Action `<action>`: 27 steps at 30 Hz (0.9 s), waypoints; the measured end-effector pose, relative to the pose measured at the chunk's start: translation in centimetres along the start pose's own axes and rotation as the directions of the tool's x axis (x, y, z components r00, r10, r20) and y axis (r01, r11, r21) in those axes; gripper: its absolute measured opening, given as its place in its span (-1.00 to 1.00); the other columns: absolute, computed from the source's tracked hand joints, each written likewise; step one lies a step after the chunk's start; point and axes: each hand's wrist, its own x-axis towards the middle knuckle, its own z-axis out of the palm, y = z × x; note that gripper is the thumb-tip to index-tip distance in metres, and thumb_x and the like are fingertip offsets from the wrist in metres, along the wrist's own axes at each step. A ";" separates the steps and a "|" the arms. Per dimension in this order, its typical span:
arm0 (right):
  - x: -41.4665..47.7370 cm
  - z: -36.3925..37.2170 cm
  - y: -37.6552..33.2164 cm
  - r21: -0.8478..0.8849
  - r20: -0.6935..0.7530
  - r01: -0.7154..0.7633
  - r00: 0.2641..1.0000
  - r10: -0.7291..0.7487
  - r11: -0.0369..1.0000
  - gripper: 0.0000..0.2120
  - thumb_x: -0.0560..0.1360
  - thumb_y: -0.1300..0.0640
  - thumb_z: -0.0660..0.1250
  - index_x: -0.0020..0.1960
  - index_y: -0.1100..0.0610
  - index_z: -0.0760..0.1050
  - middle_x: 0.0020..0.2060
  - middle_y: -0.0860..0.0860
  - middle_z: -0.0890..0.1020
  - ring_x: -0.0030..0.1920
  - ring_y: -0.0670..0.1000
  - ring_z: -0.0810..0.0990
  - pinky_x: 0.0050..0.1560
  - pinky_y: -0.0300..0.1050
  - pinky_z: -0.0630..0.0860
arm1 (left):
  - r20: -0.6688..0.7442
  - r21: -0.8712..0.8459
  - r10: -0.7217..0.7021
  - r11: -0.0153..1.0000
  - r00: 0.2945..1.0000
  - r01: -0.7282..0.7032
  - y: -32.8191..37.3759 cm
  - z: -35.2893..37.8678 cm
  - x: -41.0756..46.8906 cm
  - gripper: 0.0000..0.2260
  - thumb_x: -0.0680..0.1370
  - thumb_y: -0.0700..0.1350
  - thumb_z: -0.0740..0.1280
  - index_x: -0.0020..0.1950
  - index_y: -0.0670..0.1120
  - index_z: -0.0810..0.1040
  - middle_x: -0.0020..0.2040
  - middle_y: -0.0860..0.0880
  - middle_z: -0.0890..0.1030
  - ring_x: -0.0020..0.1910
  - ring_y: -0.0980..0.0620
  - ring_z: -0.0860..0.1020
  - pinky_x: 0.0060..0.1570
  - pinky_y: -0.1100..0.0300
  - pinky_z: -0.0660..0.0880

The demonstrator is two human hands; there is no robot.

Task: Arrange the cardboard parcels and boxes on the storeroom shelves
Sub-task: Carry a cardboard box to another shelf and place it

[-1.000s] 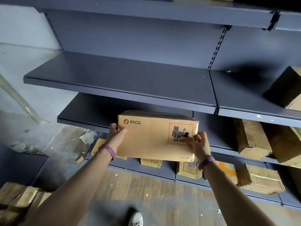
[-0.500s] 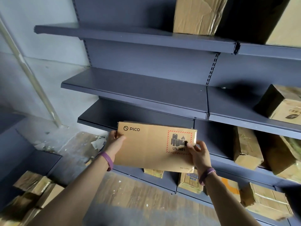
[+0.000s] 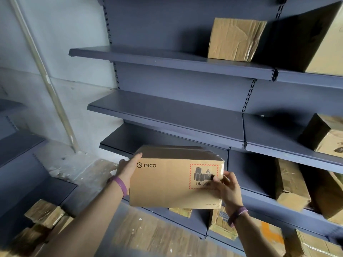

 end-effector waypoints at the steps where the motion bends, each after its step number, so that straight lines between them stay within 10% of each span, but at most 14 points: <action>1: -0.3 0.2 -0.1 -0.008 0.005 0.018 1.000 -0.018 1.000 -0.74 0.45 0.16 0.51 -0.02 0.18 0.45 -0.06 0.11 0.68 -0.11 0.07 0.67 -0.29 -0.18 0.62 | -0.010 -0.004 0.008 1.000 1.000 -0.008 -0.6 -0.2 1.1 -0.07 0.07 0.45 0.48 0.25 -0.12 0.53 0.05 -0.16 0.69 -0.02 -0.21 0.67 -0.10 -0.02 0.61; 4: -0.7 0.4 -0.9 -0.056 0.007 0.027 1.000 -0.027 0.998 -0.33 0.22 -0.35 0.48 0.04 0.15 0.46 -0.05 0.05 0.66 -0.05 0.03 0.63 -0.16 -0.12 0.58 | -0.041 -0.042 0.011 0.999 0.999 -0.013 -0.1 -0.5 -0.7 -0.19 0.13 0.31 0.44 0.23 -0.15 0.53 0.00 -0.18 0.69 -0.07 -0.21 0.68 -0.17 -0.01 0.61; 8: -0.8 0.6 -2.2 -0.080 0.059 -0.139 0.988 0.144 0.987 -0.24 0.40 -0.57 0.02 0.18 0.00 0.52 0.02 0.01 0.66 0.07 0.02 0.60 0.05 0.04 0.47 | -0.028 -0.049 0.085 0.995 0.996 -0.086 0.8 -0.6 -4.2 -0.48 0.37 0.14 0.46 0.11 -0.24 0.53 -0.02 -0.25 0.68 -0.21 -0.14 0.64 -0.30 0.15 0.51; 12: -0.8 1.0 -3.6 -0.063 0.119 -0.073 0.990 0.080 0.995 -0.34 0.33 -0.44 0.33 0.26 -0.03 0.51 0.10 -0.06 0.67 0.12 0.01 0.63 0.03 0.00 0.55 | 0.081 -0.120 0.185 0.977 0.979 -0.175 1.2 -1.0 -5.3 -0.69 0.51 -0.06 0.41 0.21 -0.13 0.54 -0.04 -0.14 0.66 -0.26 -0.01 0.61 -0.29 0.20 0.44; 17: -0.3 0.2 -5.1 -0.046 0.172 0.021 0.985 -0.013 0.999 -0.78 0.52 0.30 0.41 0.13 0.12 0.54 -0.04 -0.01 0.70 -0.20 -0.11 0.69 -0.27 -0.25 0.59 | 0.209 -0.090 0.187 0.981 0.960 -0.171 1.4 -1.2 -5.7 -0.46 0.53 -0.32 0.24 0.44 0.12 0.39 0.16 -0.13 0.62 -0.05 -0.05 0.55 -0.20 0.12 0.47; 23: 0.1 -1.1 -4.9 -0.017 0.231 0.040 0.972 -0.034 0.999 0.01 -0.11 -0.17 0.73 0.20 0.22 0.46 0.04 0.12 0.66 0.02 0.07 0.69 -0.08 -0.08 0.62 | 0.145 -0.177 0.166 0.974 0.975 -0.140 2.4 -0.7 -6.1 -0.45 0.47 0.02 0.51 0.39 0.02 0.37 0.21 -0.07 0.60 0.09 -0.04 0.60 -0.09 0.05 0.53; 27: -1.0 -1.4 -4.2 -0.139 0.220 0.020 0.975 0.011 0.990 -0.29 0.11 0.10 0.62 0.18 0.17 0.40 0.06 0.11 0.54 0.06 0.10 0.54 -0.01 -0.04 0.50 | 0.168 -0.016 0.279 0.960 0.945 -0.281 2.9 -1.3 -6.5 -0.25 0.38 -0.07 0.61 0.46 0.06 0.30 0.25 0.02 0.54 0.21 -0.01 0.52 0.28 -0.03 0.45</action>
